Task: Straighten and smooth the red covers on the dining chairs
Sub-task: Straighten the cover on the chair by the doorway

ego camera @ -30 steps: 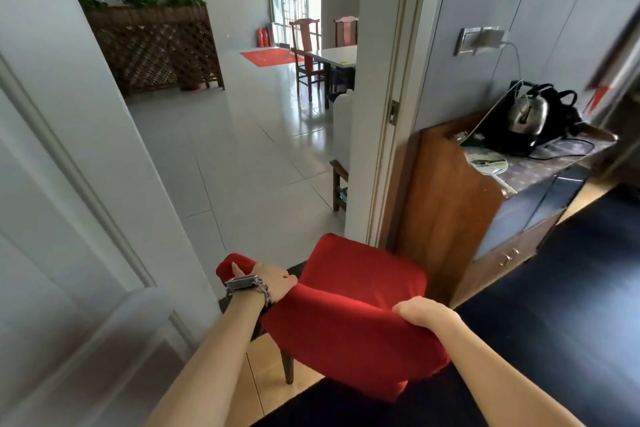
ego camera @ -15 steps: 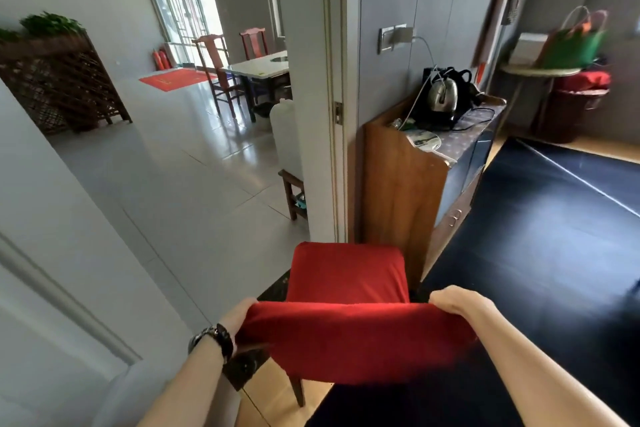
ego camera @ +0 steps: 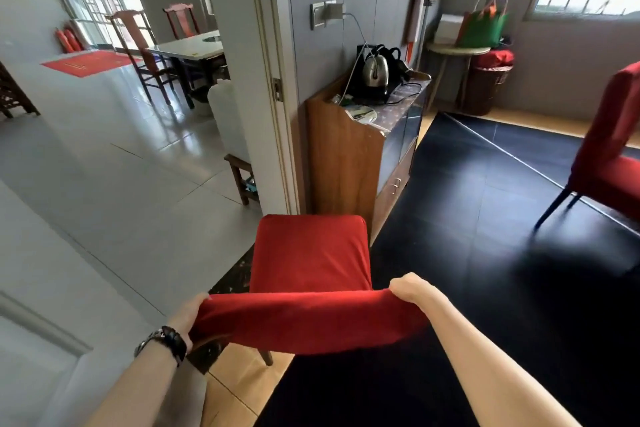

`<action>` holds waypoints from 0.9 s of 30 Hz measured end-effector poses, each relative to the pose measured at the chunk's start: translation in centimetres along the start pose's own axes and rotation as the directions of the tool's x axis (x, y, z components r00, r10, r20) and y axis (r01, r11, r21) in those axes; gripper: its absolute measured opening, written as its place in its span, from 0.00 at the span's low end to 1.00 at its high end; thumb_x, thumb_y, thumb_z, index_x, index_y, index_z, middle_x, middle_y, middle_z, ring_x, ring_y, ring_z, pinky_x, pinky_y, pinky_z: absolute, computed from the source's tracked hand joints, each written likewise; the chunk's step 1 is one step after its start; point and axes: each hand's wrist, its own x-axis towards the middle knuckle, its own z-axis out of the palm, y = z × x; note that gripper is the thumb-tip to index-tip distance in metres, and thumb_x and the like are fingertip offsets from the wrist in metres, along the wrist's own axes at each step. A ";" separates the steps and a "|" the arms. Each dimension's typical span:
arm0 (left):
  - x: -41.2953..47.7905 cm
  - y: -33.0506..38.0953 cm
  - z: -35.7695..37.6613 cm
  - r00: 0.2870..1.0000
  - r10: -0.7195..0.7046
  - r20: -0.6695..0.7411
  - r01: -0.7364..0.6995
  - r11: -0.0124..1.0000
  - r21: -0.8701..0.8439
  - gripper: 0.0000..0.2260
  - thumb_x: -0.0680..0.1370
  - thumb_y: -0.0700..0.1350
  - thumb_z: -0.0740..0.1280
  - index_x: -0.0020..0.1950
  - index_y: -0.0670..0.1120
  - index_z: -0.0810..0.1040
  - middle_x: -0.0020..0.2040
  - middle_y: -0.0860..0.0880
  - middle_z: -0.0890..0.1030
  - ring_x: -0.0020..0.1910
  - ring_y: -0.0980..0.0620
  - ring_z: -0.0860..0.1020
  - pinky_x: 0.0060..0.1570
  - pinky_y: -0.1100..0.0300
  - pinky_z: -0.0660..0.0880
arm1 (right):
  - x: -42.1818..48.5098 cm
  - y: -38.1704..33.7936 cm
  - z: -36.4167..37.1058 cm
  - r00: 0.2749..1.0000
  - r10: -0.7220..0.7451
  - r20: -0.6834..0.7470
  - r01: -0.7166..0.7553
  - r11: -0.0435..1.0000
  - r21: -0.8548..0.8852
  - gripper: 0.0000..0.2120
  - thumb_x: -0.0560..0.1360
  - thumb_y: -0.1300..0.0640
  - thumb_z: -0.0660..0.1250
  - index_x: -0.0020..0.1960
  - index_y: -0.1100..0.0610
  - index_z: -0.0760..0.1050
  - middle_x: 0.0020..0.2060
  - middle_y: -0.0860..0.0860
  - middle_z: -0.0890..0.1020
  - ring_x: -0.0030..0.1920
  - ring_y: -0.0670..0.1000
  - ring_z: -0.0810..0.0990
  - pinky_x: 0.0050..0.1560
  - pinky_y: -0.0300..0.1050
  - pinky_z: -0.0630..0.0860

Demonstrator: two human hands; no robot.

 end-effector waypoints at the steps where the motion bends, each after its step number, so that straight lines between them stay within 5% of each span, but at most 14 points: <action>1: -0.5 -0.3 0.1 1.000 0.007 0.006 -0.007 1.000 0.007 0.13 0.78 0.46 0.64 0.57 0.38 0.72 0.60 0.34 0.72 0.57 0.37 0.72 0.52 0.46 0.73 | -0.2 0.9 0.3 1.000 0.006 0.008 -0.006 1.000 0.014 0.21 0.78 0.53 0.56 0.66 0.63 0.71 0.63 0.57 0.76 0.60 0.57 0.76 0.50 0.43 0.69; 5: -2.3 -1.2 0.4 0.997 0.067 -0.025 -0.067 0.998 -0.008 0.06 0.76 0.41 0.65 0.40 0.41 0.71 0.49 0.39 0.72 0.51 0.41 0.71 0.45 0.51 0.73 | -0.6 4.4 1.9 0.999 0.037 0.035 -0.042 0.991 0.130 0.21 0.78 0.54 0.58 0.66 0.65 0.70 0.61 0.60 0.77 0.58 0.58 0.77 0.54 0.45 0.73; 11: -4.2 -1.7 1.6 0.992 0.127 0.019 -0.126 0.991 -0.047 0.04 0.74 0.40 0.67 0.40 0.42 0.74 0.45 0.41 0.73 0.46 0.42 0.73 0.45 0.48 0.76 | -1.6 8.1 2.0 0.999 0.045 0.011 -0.047 0.976 0.213 0.17 0.81 0.59 0.56 0.64 0.68 0.73 0.62 0.62 0.76 0.62 0.60 0.75 0.49 0.42 0.70; 16: -4.4 -1.0 3.4 0.985 0.169 0.047 -0.169 0.986 0.007 0.05 0.74 0.41 0.68 0.39 0.44 0.74 0.49 0.40 0.74 0.51 0.41 0.74 0.51 0.46 0.76 | -2.8 10.2 1.4 0.991 0.131 -0.011 -0.120 0.938 0.325 0.14 0.78 0.60 0.60 0.57 0.70 0.76 0.54 0.62 0.80 0.54 0.60 0.79 0.48 0.44 0.70; 20: -4.7 -0.8 5.1 0.977 0.207 0.044 -0.210 0.973 0.100 0.07 0.74 0.42 0.68 0.48 0.40 0.76 0.55 0.37 0.74 0.58 0.38 0.74 0.58 0.42 0.74 | -4.1 11.4 0.6 0.986 0.169 0.003 -0.156 0.906 0.394 0.16 0.78 0.59 0.60 0.59 0.69 0.75 0.55 0.62 0.79 0.54 0.60 0.79 0.49 0.44 0.71; 25: -5.3 -0.8 7.6 0.973 0.220 0.068 -0.228 0.960 0.159 0.18 0.76 0.42 0.67 0.64 0.37 0.71 0.55 0.39 0.71 0.52 0.43 0.71 0.41 0.49 0.78 | -6.3 12.9 0.0 0.978 0.207 0.011 -0.190 0.876 0.444 0.18 0.79 0.55 0.60 0.62 0.66 0.73 0.56 0.61 0.78 0.51 0.58 0.76 0.49 0.44 0.69; 27: -5.7 -0.8 8.5 0.966 0.256 0.050 -0.260 0.945 0.197 0.17 0.76 0.42 0.66 0.63 0.38 0.72 0.53 0.40 0.70 0.50 0.43 0.70 0.36 0.52 0.77 | -6.6 13.9 0.0 0.978 0.207 0.029 -0.196 0.858 0.475 0.19 0.78 0.55 0.59 0.64 0.66 0.72 0.59 0.61 0.77 0.55 0.59 0.77 0.50 0.44 0.69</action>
